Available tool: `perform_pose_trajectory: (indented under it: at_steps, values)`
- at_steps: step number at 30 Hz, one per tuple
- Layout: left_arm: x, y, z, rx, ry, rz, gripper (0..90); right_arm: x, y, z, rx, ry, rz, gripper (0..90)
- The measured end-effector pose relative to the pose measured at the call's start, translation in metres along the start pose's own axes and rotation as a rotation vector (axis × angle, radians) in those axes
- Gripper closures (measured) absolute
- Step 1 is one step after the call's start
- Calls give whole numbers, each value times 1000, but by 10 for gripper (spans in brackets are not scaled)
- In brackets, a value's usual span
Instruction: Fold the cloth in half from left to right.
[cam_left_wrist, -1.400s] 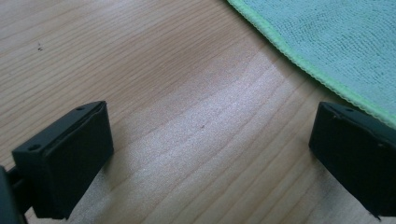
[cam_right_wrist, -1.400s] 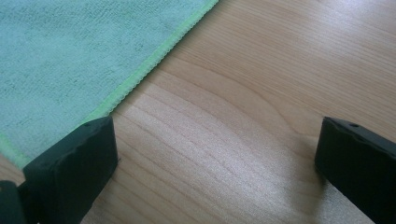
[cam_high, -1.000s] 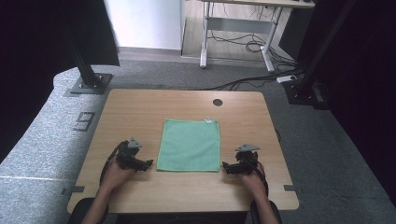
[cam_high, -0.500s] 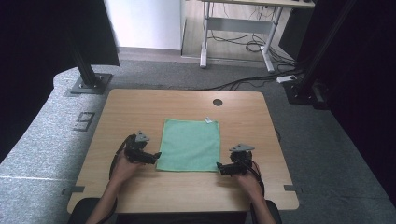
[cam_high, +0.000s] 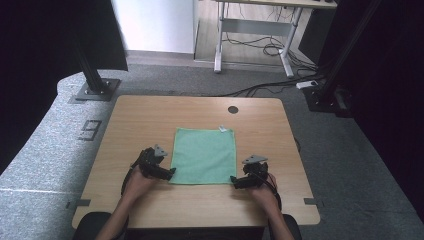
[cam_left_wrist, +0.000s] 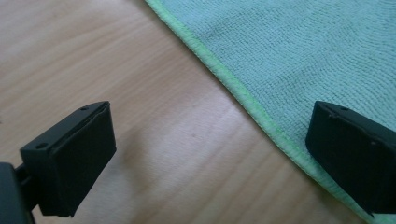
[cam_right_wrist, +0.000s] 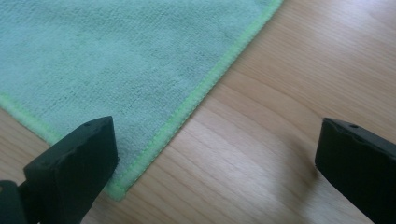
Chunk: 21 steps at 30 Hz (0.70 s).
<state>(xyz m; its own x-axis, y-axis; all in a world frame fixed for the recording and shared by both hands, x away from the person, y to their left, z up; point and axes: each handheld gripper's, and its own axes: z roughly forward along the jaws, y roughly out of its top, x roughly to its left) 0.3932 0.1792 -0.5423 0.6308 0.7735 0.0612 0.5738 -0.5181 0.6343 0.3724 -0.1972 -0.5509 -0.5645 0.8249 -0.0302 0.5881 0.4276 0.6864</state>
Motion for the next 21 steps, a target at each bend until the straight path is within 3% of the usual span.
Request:
perform_pose_trajectory:
  at_steps: [3,9,15,21]
  values:
    - [-7,-2,-1,1,-21,-2,18,-5,-2,-2,0,-13,10,0]
    - [-32,-3,-4,1,-49,47,18,-19,-7,-6,3,-45,39,0]
    - [-54,0,-2,-2,-108,85,18,-41,-15,-11,-2,-73,79,0]
    - [-50,3,-1,-2,-110,89,6,-49,-18,-11,-7,-52,114,0]
